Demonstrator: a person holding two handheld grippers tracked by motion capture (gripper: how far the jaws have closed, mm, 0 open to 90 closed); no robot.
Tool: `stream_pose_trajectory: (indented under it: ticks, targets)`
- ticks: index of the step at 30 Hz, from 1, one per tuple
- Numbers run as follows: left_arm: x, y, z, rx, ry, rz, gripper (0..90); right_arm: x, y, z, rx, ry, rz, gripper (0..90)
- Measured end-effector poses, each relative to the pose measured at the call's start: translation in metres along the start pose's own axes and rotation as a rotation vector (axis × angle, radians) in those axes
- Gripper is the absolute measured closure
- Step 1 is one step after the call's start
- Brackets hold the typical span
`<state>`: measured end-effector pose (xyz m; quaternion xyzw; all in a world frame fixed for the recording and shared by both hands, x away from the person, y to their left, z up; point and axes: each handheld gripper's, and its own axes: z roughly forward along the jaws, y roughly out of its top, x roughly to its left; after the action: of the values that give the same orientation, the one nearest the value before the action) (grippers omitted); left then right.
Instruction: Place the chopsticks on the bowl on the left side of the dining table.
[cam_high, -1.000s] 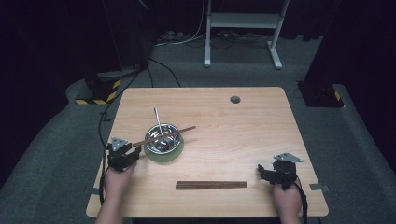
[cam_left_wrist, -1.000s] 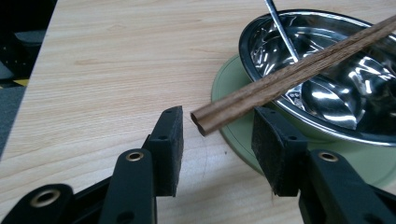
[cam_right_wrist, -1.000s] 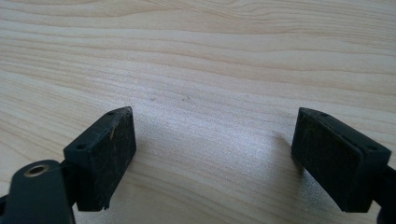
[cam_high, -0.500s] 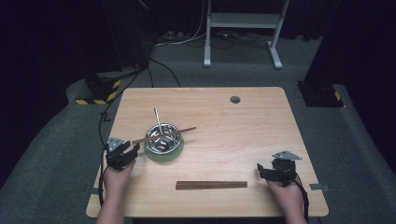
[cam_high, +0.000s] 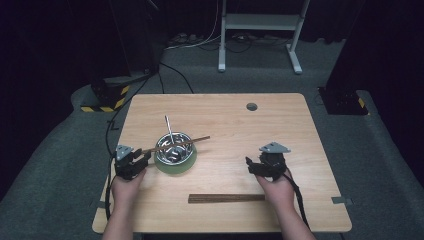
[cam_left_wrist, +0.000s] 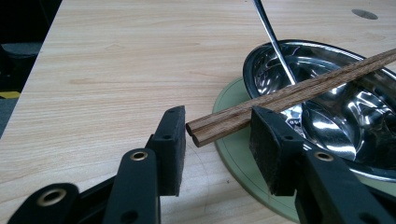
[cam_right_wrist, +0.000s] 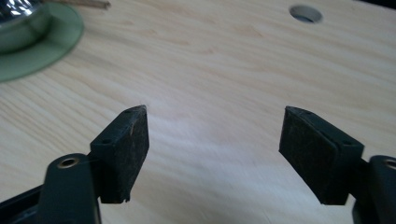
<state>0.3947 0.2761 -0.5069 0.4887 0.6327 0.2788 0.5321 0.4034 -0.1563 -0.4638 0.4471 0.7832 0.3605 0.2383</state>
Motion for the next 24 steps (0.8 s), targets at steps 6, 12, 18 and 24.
stream_pose_trajectory:
  ticks: [6, 12, 18, 24]
  targets:
    - [-0.001, 0.0, 0.0, -0.003, -0.021, -0.009, 55.9, 0.025, 0.025, 0.028, -0.015, 0.045, -0.033, 28.5]
    - [-0.005, -0.001, 0.002, -0.023, -0.04, -0.026, 55.7, 0.05, 0.043, 0.061, -0.019, 0.091, -0.081, 28.9]
    - [-0.005, -0.001, 0.002, -0.022, -0.04, -0.031, 55.5, 0.07, 0.057, 0.095, -0.01, 0.132, -0.116, 30.2]
    - [-0.007, -0.003, 0.005, -0.026, -0.046, -0.045, 55.4, 0.084, 0.067, 0.119, -0.017, 0.163, -0.137, 32.8]
